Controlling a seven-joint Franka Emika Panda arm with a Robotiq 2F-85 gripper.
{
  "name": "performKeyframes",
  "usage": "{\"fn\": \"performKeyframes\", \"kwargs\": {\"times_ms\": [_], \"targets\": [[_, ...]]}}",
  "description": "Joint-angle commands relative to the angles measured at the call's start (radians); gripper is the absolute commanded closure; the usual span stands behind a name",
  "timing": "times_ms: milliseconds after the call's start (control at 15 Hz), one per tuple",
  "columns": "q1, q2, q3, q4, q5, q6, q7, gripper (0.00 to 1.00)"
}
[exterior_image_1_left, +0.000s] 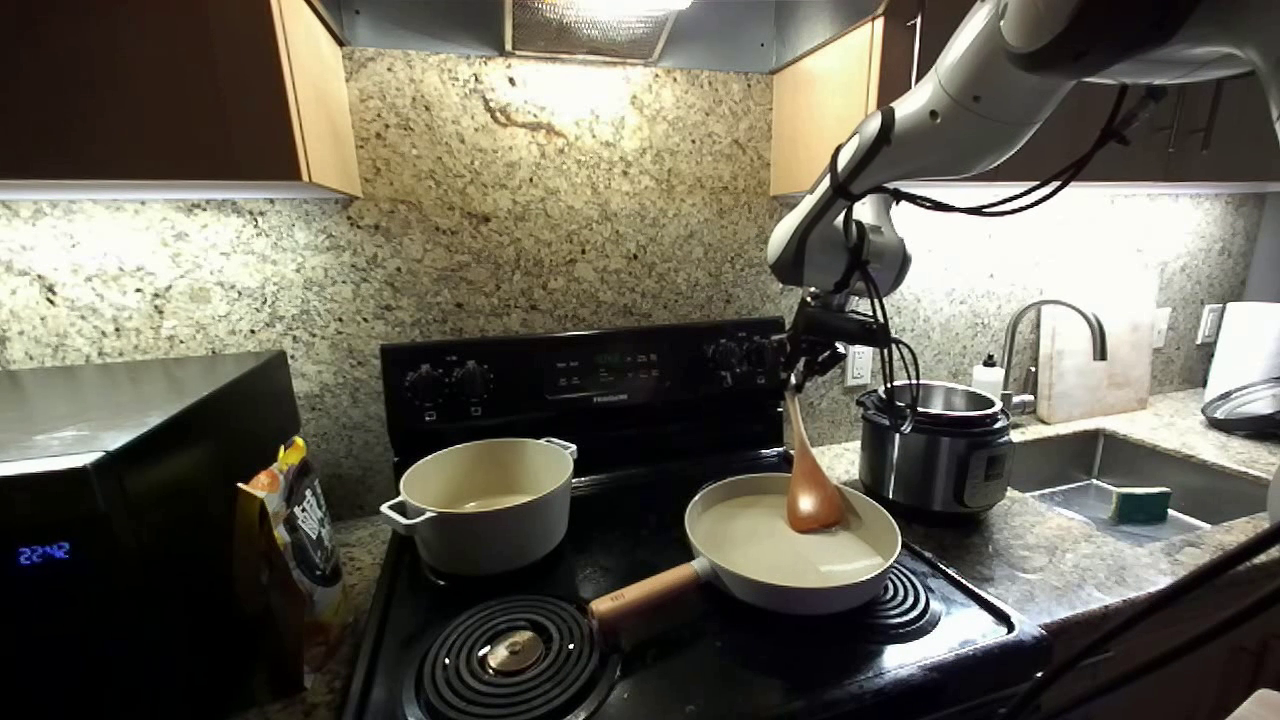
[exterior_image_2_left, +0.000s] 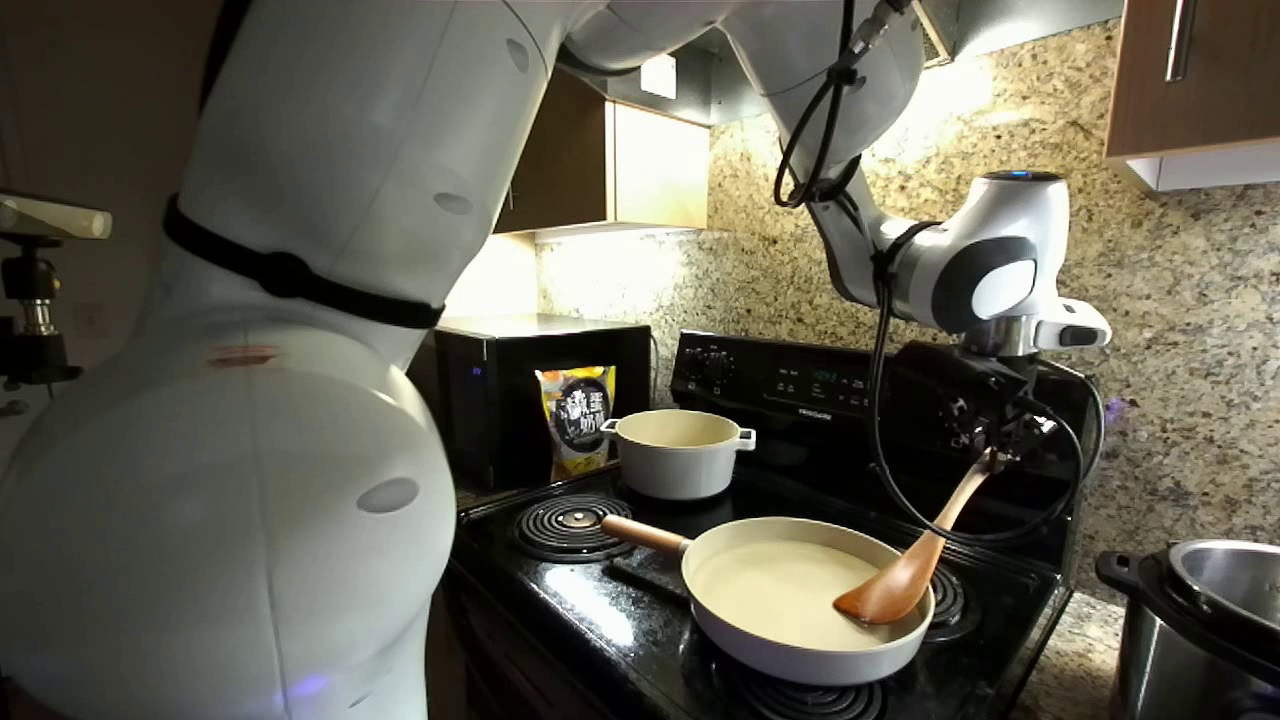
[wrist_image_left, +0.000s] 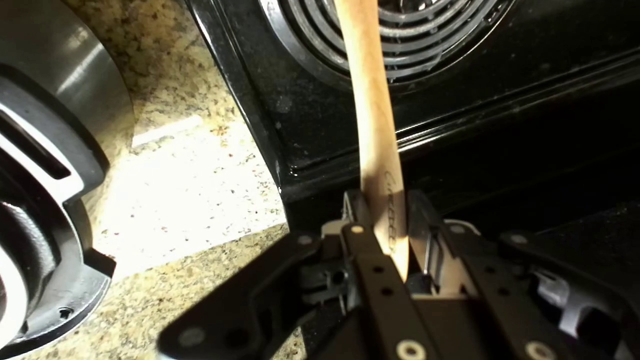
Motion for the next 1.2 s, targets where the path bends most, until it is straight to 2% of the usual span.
{"fn": "performKeyframes", "kwargs": {"times_ms": [0,267,333,1000,1067,1133], "targets": [[-0.010,-0.005,0.014,0.011,0.038,-0.043,-0.010,0.94],[-0.028,-0.009,0.042,0.022,0.110,-0.128,-0.044,0.94],[0.005,0.000,0.009,0.010,0.065,-0.075,-0.001,0.75],[0.001,0.000,0.018,0.018,0.086,-0.102,-0.002,0.75],[0.001,0.000,0.018,0.018,0.086,-0.102,-0.002,0.94],[0.004,0.000,0.015,0.017,0.082,-0.098,0.003,0.94]]}}
